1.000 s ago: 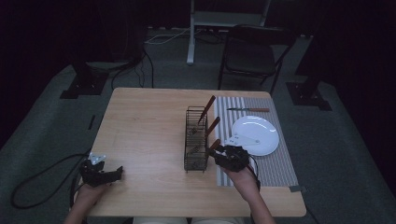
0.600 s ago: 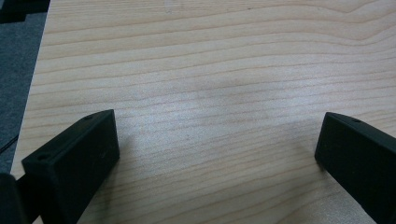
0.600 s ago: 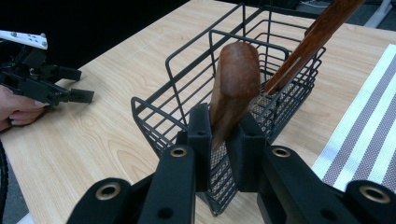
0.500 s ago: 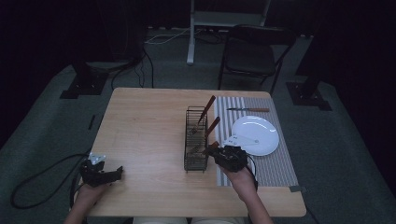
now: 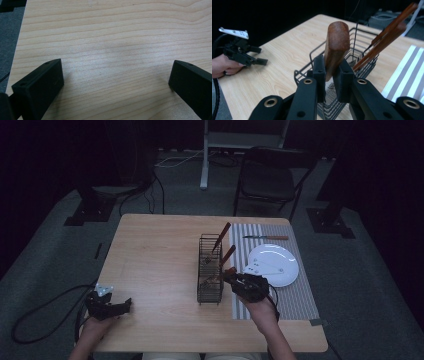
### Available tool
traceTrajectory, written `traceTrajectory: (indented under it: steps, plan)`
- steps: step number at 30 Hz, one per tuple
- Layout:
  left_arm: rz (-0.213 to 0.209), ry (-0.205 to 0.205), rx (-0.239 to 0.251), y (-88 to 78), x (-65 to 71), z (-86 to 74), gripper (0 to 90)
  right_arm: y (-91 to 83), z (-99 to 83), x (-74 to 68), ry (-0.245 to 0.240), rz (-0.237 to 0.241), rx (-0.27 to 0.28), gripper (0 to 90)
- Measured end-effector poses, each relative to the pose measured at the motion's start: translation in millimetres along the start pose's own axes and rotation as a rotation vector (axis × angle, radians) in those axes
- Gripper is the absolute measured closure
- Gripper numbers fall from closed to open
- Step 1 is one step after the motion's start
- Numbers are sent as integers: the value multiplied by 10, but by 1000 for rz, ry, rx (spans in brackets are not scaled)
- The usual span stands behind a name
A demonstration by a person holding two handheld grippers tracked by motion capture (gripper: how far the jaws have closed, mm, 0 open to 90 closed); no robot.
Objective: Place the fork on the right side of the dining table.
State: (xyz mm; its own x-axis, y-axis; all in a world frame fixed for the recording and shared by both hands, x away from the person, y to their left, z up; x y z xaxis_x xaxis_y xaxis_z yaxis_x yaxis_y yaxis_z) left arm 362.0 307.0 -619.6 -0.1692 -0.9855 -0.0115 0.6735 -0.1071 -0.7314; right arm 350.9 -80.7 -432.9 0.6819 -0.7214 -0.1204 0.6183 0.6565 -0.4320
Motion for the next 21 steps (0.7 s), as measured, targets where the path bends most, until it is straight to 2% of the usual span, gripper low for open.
traceTrajectory:
  steps: [6,7,8,11,12,15,20,21]
  plan:
    - [0,0,0,0,0,0,1,-234,154,-24,-19,-13,53,812]
    - [0,0,0,0,0,0,1,-326,210,-21,-17,-18,74,812]
    - [0,0,0,0,0,0,2,-326,210,-21,-17,-18,74,812]
    - [0,0,0,0,0,0,1,-517,314,0,-29,-41,113,812]
    - [0,0,-1,0,0,0,1,-517,314,0,-29,-41,113,812]
    - [0,0,0,0,0,0,1,-671,370,54,-35,-70,134,812]
    - [0,0,0,0,0,0,1,-768,358,141,-27,-99,136,811]
    - [0,0,0,0,0,0,1,-809,329,202,-16,-117,134,812]
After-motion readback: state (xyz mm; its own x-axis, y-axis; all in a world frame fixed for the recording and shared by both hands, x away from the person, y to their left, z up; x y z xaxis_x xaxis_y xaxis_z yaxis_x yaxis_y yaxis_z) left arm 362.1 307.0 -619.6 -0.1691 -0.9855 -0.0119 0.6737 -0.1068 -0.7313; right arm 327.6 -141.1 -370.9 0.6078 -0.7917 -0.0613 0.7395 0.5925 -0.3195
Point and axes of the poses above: each handheld gripper's, and its own axes: y roughly forward along the jaws, z roughly out of its top, x roughly to its right, the point moved 10 cm from there along y, roughly forward along the jaws
